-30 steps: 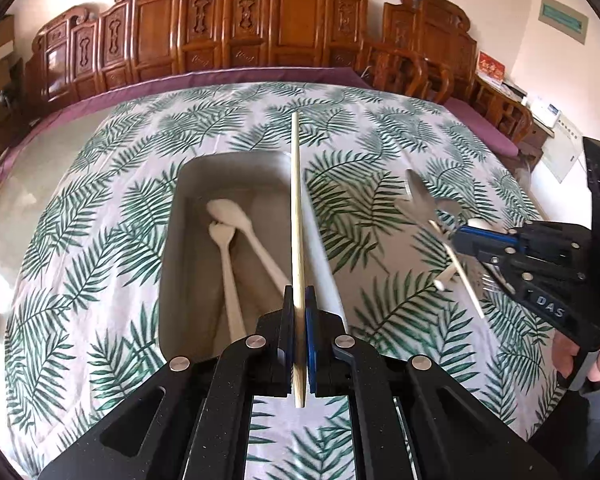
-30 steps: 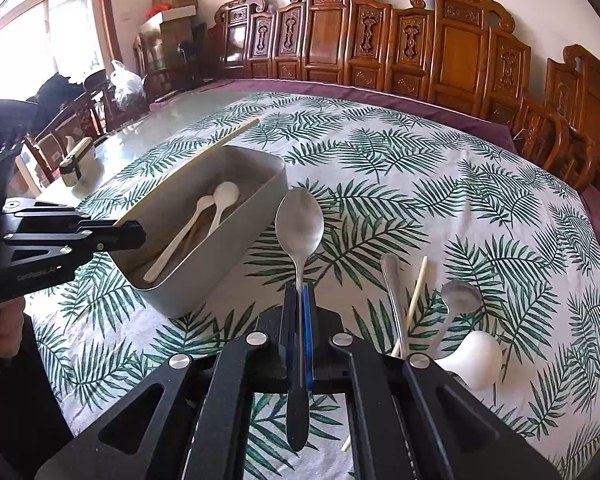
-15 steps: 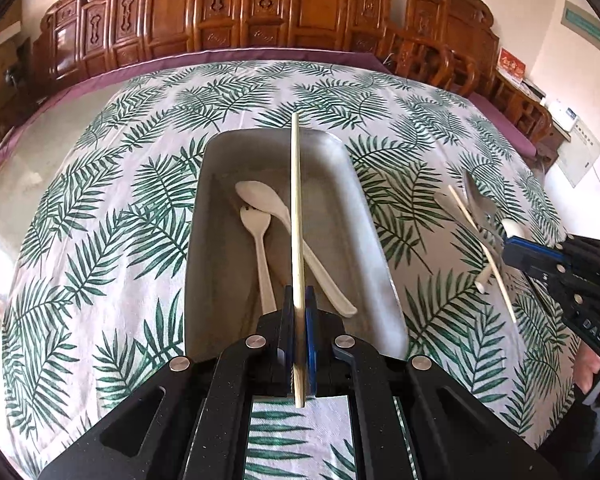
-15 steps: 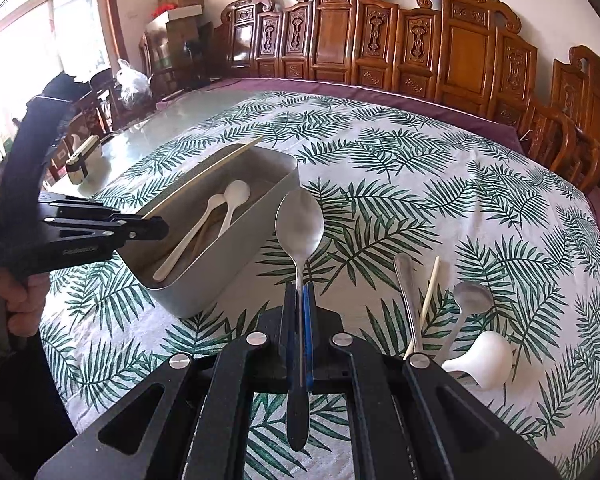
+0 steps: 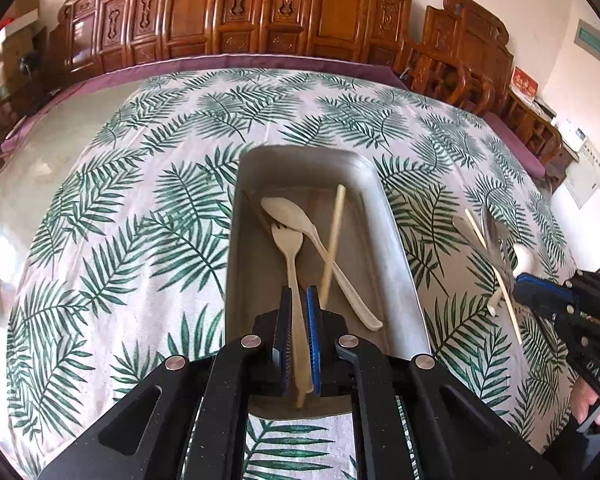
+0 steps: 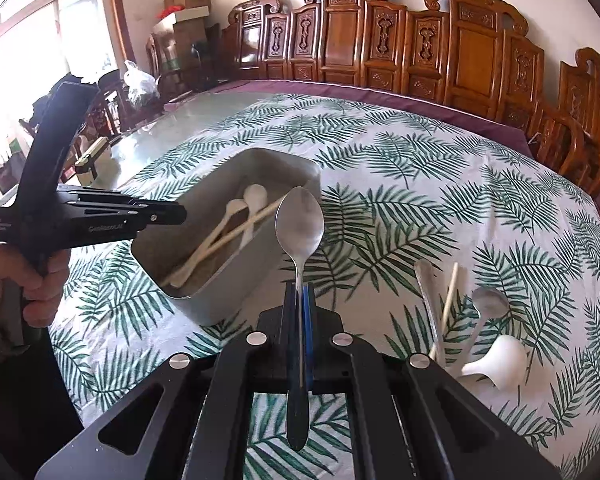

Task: Organize utensils
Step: 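Lower the chopstick into the tray and open the left tool while the right tool carries the spoon, then lower the metal spoon into the tray and open the right tool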

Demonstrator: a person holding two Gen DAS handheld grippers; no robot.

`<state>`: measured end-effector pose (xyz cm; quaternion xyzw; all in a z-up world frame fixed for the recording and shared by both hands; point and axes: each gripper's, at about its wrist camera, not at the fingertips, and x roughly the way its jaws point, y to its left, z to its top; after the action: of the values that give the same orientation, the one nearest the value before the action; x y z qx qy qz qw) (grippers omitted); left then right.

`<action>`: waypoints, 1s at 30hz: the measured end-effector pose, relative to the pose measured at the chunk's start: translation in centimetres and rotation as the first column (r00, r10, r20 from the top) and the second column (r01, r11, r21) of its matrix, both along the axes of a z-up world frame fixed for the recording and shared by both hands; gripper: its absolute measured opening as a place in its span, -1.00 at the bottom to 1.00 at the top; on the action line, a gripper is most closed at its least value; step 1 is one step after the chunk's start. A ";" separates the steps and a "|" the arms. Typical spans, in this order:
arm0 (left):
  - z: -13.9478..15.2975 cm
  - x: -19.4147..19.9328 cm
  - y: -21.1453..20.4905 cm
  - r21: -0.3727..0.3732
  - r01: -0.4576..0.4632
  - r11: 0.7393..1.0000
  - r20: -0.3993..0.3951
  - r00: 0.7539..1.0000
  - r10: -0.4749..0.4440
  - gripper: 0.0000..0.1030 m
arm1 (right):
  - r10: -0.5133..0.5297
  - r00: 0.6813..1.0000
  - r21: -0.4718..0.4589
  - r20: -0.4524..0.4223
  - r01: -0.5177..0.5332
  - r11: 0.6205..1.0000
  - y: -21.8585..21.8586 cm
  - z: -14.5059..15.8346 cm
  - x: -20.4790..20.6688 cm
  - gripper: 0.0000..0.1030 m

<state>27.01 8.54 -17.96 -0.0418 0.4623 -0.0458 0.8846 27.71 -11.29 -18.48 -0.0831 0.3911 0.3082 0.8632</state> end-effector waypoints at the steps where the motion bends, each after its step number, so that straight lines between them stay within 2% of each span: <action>1: 0.2 0.0 0.2 0.000 -0.003 1.000 0.005 1.000 0.003 -0.80 | 0.003 1.000 -0.001 0.002 -0.003 1.000 0.3 0.1 0.0 -0.91; 3: 0.5 0.0 0.5 -0.006 -0.009 1.000 0.014 1.000 0.009 -0.70 | 0.006 1.000 -0.006 0.007 -0.006 1.000 1.0 0.5 0.1 -0.91; 15: 2.8 -0.5 2.8 -0.042 -0.020 0.999 0.071 0.997 0.023 -0.56 | 0.000 1.000 0.065 -0.013 0.001 0.998 5.9 1.6 2.0 -0.91; 17: 3.1 -0.6 3.3 -0.048 -0.028 0.998 0.081 0.996 0.031 -0.43 | -0.001 1.000 0.067 -0.015 0.002 0.998 6.9 1.6 2.5 -0.91; 25: 4.1 -0.9 4.6 -0.038 -0.057 0.998 0.115 0.991 0.061 -0.26 | -0.018 0.999 0.077 -0.028 0.020 0.997 9.3 1.3 4.3 -0.91; 28: 4.3 -0.8 5.2 -0.034 -0.074 0.997 0.123 0.989 0.077 -0.04 | -0.025 0.999 0.081 -0.037 0.028 0.996 10.2 1.0 5.0 -0.91; 30: 4.5 -0.8 5.6 -0.033 -0.088 0.996 0.130 0.987 0.091 0.02 | -0.031 0.999 0.082 -0.041 0.034 0.996 10.7 0.8 5.4 -0.91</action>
<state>26.16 14.11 -13.47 -0.0714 0.3998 -0.0150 0.9137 33.13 -0.57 -17.70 -0.0348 0.3966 0.3117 0.8628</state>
